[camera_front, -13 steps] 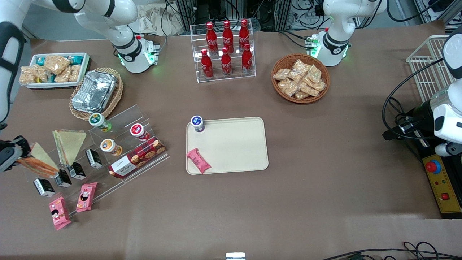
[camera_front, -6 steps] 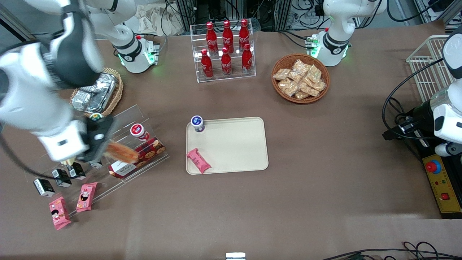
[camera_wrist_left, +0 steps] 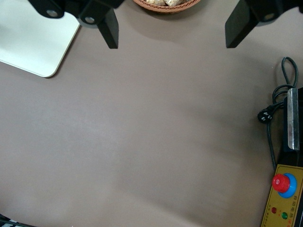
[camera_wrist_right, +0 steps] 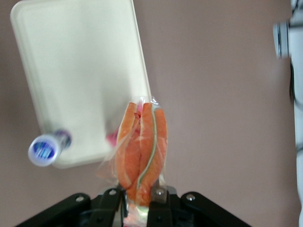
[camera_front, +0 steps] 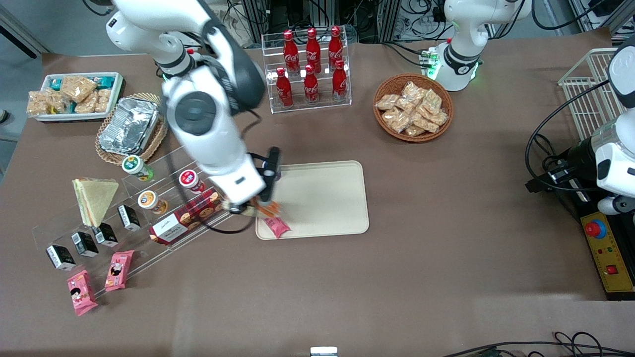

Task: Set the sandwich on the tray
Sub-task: 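Lower the sandwich onto the tray beside the pink bar and open the right gripper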

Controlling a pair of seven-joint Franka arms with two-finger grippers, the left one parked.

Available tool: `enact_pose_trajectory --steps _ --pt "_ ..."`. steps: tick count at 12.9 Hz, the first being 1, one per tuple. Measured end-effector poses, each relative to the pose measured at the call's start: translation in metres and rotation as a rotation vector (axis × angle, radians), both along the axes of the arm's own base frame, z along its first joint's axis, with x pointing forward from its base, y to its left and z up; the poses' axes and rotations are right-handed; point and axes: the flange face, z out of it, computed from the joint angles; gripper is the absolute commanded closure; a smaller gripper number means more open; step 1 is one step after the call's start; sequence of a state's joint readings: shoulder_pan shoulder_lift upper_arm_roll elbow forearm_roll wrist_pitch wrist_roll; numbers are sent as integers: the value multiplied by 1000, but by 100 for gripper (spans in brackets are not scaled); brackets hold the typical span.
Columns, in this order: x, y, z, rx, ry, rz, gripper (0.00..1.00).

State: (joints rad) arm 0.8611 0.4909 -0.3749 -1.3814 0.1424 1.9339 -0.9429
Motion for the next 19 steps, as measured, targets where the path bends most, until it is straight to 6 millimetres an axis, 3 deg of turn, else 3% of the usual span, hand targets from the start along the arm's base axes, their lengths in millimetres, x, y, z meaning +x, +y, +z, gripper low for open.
enact_pose_trajectory --steps 2,5,8,10,12,13,14,17,19 --pt "-5 42 -51 16 -25 54 100" --pt "-13 76 -104 17 -55 83 100" --pt "-14 92 -145 24 -99 90 100" --pt "-21 101 -171 15 -93 108 95" --pt "-45 128 -192 5 -82 149 69" --pt "-54 138 -199 5 -84 159 47" --pt "-58 142 -202 7 -87 161 0" --pt "-41 127 -192 18 -103 111 0" --pt "-18 99 -167 25 -76 43 0"
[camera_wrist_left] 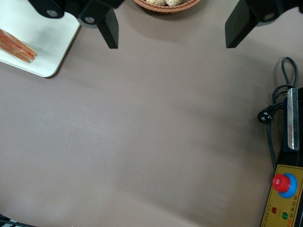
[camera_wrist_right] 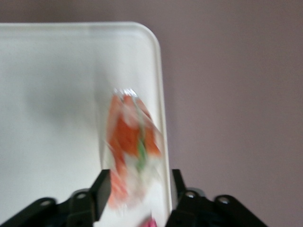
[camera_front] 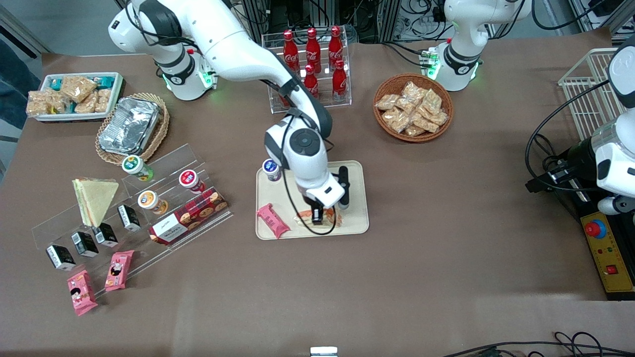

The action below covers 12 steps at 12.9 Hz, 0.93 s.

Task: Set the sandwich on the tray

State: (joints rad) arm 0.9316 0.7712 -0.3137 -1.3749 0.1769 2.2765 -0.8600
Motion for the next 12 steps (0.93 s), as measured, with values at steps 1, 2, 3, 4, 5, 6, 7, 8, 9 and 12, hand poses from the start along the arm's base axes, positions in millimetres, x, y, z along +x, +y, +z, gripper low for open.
enact_pose_trajectory --steps 1,2,3,4,5,6,7,8,9,12 --pt "13 -22 23 4 32 -45 0" --pt "26 -48 51 10 65 -91 0" --pt "38 -78 83 21 88 -137 0" --pt "50 -111 111 38 106 -187 0" --pt "61 -148 136 63 135 -245 0" --pt "69 -187 155 90 174 -304 0" --pt "75 -221 171 109 201 -361 0" --pt "78 -254 188 123 218 -431 0" --pt "78 -284 207 134 234 -512 0" --pt "68 -365 256 147 257 -718 0"
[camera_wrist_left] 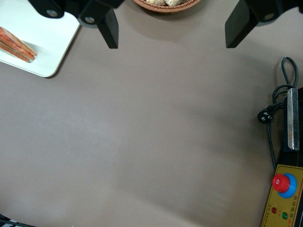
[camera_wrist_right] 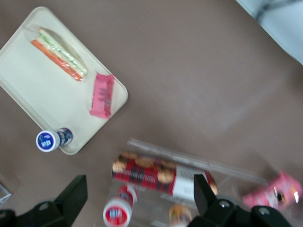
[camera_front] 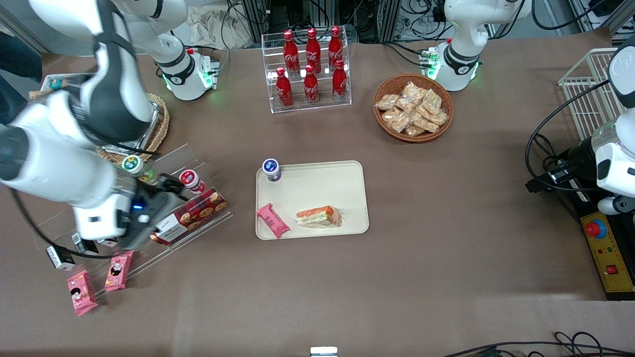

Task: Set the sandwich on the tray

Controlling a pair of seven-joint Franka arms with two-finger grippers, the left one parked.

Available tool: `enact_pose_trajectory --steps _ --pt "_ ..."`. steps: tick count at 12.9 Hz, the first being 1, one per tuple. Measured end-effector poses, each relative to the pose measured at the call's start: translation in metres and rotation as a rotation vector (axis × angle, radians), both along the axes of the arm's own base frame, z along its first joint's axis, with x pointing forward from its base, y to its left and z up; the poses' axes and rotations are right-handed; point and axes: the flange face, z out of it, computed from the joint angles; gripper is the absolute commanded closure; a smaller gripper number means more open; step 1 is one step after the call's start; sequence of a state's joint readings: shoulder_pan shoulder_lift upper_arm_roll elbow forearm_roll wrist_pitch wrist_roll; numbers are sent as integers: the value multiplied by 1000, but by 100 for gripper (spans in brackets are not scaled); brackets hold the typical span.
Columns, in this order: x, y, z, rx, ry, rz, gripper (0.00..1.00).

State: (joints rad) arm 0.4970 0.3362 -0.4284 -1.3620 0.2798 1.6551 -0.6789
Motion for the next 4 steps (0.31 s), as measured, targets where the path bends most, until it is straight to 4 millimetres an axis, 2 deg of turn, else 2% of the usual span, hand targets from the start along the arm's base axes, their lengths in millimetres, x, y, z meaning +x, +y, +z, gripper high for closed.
enact_pose_trajectory --steps 2,4 --pt "-8 -49 18 -13 36 -155 0" --pt "-18 -90 28 -28 96 -364 0"
